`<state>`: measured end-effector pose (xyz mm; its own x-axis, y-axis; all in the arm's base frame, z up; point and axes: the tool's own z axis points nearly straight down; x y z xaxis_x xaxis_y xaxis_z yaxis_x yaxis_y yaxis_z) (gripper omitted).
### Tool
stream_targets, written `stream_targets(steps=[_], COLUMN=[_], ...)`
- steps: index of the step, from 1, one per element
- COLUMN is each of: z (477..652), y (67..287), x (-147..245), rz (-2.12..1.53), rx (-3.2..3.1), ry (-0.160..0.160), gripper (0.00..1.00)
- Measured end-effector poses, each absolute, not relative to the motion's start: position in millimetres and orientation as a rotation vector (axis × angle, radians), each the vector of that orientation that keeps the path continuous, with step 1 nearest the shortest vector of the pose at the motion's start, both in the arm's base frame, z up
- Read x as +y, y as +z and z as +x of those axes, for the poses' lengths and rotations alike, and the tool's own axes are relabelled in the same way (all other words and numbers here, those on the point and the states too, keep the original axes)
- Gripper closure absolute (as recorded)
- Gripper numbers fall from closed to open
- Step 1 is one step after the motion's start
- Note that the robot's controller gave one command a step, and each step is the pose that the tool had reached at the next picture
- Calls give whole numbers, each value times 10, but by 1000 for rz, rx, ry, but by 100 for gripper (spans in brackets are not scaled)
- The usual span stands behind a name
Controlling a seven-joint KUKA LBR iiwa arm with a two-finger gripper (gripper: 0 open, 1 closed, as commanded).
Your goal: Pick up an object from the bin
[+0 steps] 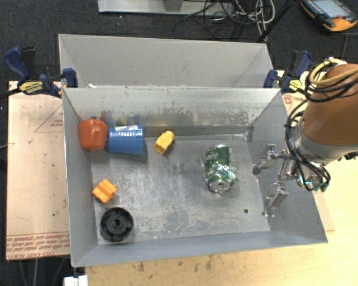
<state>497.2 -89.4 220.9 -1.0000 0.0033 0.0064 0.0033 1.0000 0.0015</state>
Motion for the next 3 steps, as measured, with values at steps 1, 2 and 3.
stream_targets(steps=[1,2,3], z=[4987,5181,5501], y=[2242,1887,1298], x=[-891,-755,-530], rz=[-1,105,398], rx=[-3142,-3147,-3124], ry=[0,2,1], gripper=[0,0,0])
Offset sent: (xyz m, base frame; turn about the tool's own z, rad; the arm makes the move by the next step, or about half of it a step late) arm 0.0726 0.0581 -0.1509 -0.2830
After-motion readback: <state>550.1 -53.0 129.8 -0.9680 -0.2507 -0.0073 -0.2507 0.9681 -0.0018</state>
